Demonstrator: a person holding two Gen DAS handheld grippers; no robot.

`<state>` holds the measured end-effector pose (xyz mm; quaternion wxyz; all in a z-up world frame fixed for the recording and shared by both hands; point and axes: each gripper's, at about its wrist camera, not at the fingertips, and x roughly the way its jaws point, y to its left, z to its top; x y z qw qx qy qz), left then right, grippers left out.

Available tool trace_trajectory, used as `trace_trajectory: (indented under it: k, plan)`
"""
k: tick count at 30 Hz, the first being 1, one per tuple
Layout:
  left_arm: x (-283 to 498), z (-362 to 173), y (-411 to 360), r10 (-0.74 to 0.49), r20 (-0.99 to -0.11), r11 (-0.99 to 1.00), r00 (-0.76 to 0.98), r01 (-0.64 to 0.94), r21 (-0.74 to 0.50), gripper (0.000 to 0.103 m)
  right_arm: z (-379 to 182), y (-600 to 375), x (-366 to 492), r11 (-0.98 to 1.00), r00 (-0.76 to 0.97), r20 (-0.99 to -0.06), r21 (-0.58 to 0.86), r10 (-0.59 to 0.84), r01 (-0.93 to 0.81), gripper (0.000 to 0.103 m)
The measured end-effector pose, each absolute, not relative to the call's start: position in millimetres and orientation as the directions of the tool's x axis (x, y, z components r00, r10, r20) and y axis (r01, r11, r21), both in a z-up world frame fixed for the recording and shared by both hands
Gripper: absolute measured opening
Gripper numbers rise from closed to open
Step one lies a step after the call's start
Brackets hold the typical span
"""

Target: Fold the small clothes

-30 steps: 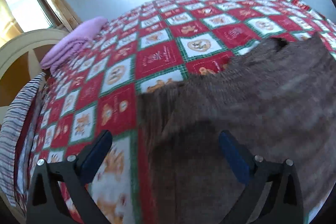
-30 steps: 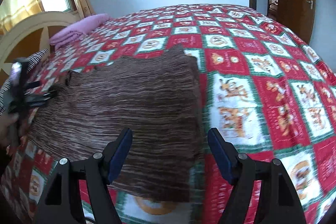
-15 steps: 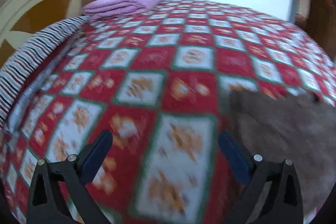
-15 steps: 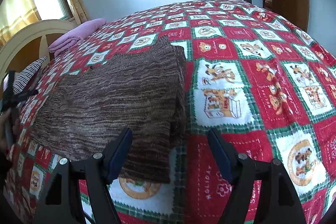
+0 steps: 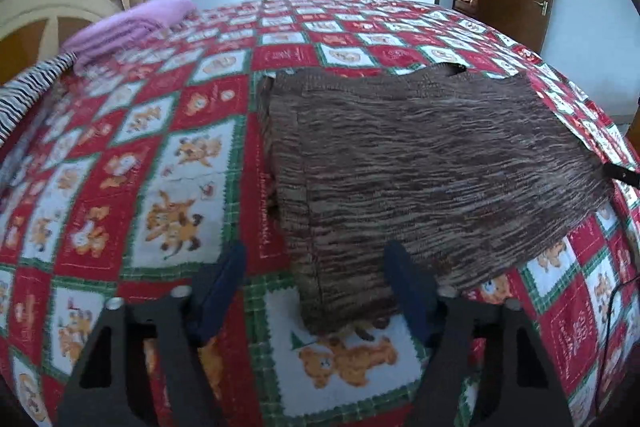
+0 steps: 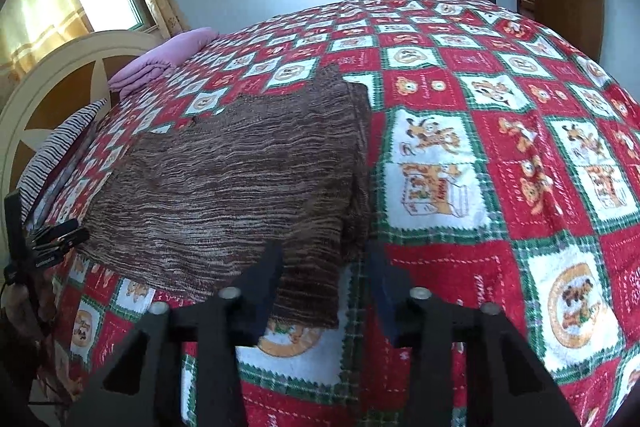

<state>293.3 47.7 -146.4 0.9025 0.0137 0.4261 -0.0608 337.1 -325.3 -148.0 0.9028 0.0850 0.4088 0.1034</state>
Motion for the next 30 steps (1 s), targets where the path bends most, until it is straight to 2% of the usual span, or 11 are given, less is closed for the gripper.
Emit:
trace_trajectory:
  k: [1, 2, 5, 6, 8, 9, 10, 16, 20, 25, 30]
  plan:
    - [296.5, -149.0, 48.5, -0.111, -0.780, 0.992, 0.616, 0.114, -0.051, 0.049, -148.5, -324.3, 338.7, 0.963, 0.645, -0.719, 0.240, 0.259, -0.119, 0.035]
    - [296.3, -150.6, 48.3, -0.126, -0.783, 0.991, 0.609, 0.116, -0.070, 0.046, -149.6, -323.5, 340.1, 0.961, 0.643, -0.718, 0.247, 0.267, -0.122, 0.033]
    - [294.7, -155.2, 50.8, -0.161, -0.786, 0.987, 0.597, 0.103, -0.123, 0.046, -157.6, -322.3, 342.3, 0.957, 0.617, -0.736, 0.264, 0.278, -0.117, 0.032]
    - [290.8, -155.7, 49.9, -0.165, -0.781, 0.986, 0.602, 0.107, -0.126, 0.046, -160.1, -321.6, 341.2, 0.957, 0.611, -0.740, 0.263, 0.281, -0.121, 0.023]
    - [287.3, -156.3, 50.3, -0.180, -0.773, 0.984, 0.609, 0.116, -0.138, 0.042, -163.9, -318.8, 337.4, 0.959, 0.603, -0.747, 0.249, 0.281, -0.137, 0.017]
    - [286.5, -156.2, 51.1, -0.199, -0.767, 0.980, 0.610, 0.128, -0.152, 0.019, -164.2, -317.7, 335.3, 0.960, 0.605, -0.746, 0.240, 0.278, -0.144, 0.012]
    - [286.1, -155.4, 51.7, -0.220, -0.761, 0.976, 0.610, 0.143, -0.167, 0.009, -163.4, -317.5, 334.4, 0.959, 0.607, -0.743, 0.239, 0.280, -0.150, 0.010]
    - [272.4, -133.0, 56.3, -0.265, -0.707, 0.964, 0.656, 0.183, -0.191, 0.007, -137.3, -318.6, 323.2, 0.952, 0.645, -0.701, 0.249, 0.304, -0.178, 0.007]
    - [268.5, -130.4, 61.5, -0.301, -0.710, 0.953, 0.637, 0.195, -0.230, 0.007, -128.9, -315.4, 315.3, 0.950, 0.639, -0.704, 0.234, 0.311, -0.205, 0.006]
    - [269.9, -152.8, 60.8, -0.268, -0.754, 0.964, 0.599, 0.171, -0.206, 0.006, -148.6, -324.7, 314.2, 0.957, 0.615, -0.733, 0.237, 0.289, -0.167, 0.006]
    - [264.6, -154.0, 60.4, -0.264, -0.748, 0.965, 0.609, 0.174, -0.198, 0.006, -166.8, -333.3, 319.3, 0.956, 0.597, -0.749, 0.260, 0.288, -0.135, 0.006]
